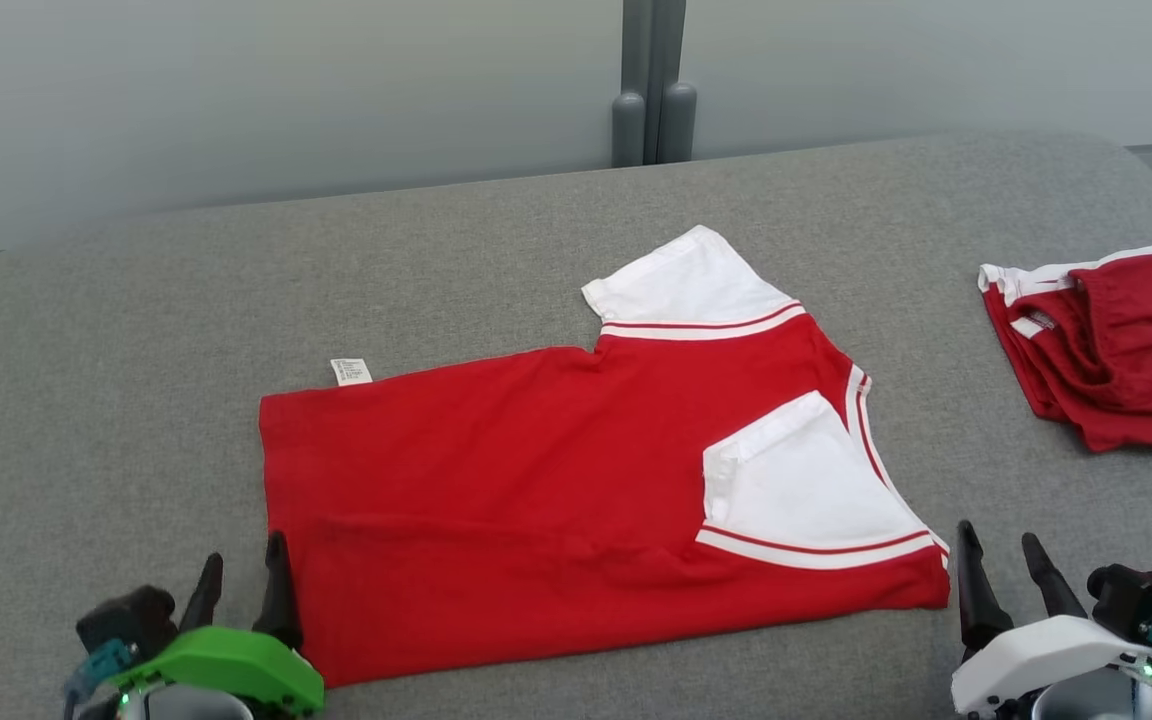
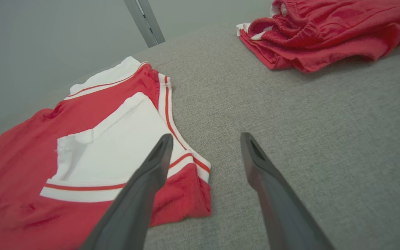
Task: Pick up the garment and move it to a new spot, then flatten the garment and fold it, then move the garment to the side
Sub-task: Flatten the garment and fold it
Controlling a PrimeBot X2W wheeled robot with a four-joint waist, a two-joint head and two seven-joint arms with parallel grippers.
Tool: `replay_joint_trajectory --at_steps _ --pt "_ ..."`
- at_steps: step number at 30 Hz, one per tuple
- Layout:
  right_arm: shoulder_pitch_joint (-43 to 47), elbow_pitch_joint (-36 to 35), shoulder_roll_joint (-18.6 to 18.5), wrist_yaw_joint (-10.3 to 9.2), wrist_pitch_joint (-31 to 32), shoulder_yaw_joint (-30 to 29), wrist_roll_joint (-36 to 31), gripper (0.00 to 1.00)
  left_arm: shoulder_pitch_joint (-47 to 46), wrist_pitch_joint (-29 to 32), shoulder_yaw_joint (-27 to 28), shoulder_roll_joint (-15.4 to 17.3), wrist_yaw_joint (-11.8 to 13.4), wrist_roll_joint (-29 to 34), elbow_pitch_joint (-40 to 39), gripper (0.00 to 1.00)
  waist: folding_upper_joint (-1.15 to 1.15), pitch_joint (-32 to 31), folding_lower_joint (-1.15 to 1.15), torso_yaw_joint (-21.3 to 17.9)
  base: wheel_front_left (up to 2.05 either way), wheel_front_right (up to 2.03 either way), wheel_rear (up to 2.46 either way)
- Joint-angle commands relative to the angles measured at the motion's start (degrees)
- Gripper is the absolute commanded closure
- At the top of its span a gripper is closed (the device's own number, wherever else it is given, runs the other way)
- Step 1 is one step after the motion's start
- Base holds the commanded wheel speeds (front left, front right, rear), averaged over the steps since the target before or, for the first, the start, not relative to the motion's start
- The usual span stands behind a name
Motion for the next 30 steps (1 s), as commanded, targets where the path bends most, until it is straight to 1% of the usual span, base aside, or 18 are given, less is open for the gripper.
replay_joint_trajectory --at_steps 1,4,5,9,14,20,30 --pt "0.19 -1.27 -0.51 0.0 0.15 -0.21 -1.1 0.0 -2.03 0.63 -0.32 0.86 -0.3 0.54 0.21 0.0 0.0 0.09 0.0 -0.18 0.0 0.0 0.0" --pt "-0.4 -4.27 -0.69 0.0 1.16 0.46 -2.39 0.0 -5.92 3.25 -1.49 2.82 -0.93 1.69 1.1 0.0 0.0 0.5 0.0 -0.57 0.0 0.0 0.0" --pt "-0.95 -6.15 -0.92 0.0 2.0 1.35 -2.78 0.0 -8.62 5.23 -2.34 4.11 -1.32 2.57 2.07 0.0 0.0 1.13 0.0 -1.01 0.0 0.0 0.0" --pt "-2.16 -9.09 -1.56 0.0 3.34 3.14 -2.4 0.0 -14.4 9.53 -4.14 6.85 -1.59 4.42 5.09 0.0 0.0 2.96 0.0 -1.79 0.0 0.0 0.0" --pt "-4.36 -11.45 -2.73 0.0 4.57 5.5 -1.72 0.0 -21.71 13.58 -5.72 8.67 -1.44 6.22 10.17 0.0 0.0 5.9 0.0 -2.75 0.0 0.0 0.0" --pt "-6.9 -12.33 -4.09 -0.01 4.87 8.51 -0.56 0.0 -27.89 14.88 -7.32 9.05 -1.14 7.72 16.21 0.0 0.0 9.2 0.0 -3.77 0.0 0.0 0.0" --pt "-8.95 -11.23 -5.37 0.0 4.17 10.83 0.7 0.0 -33.17 13.22 -9.62 10.11 -1.3 10.49 24.32 0.0 0.0 11.25 0.0 -4.46 0.0 0.0 0.0"
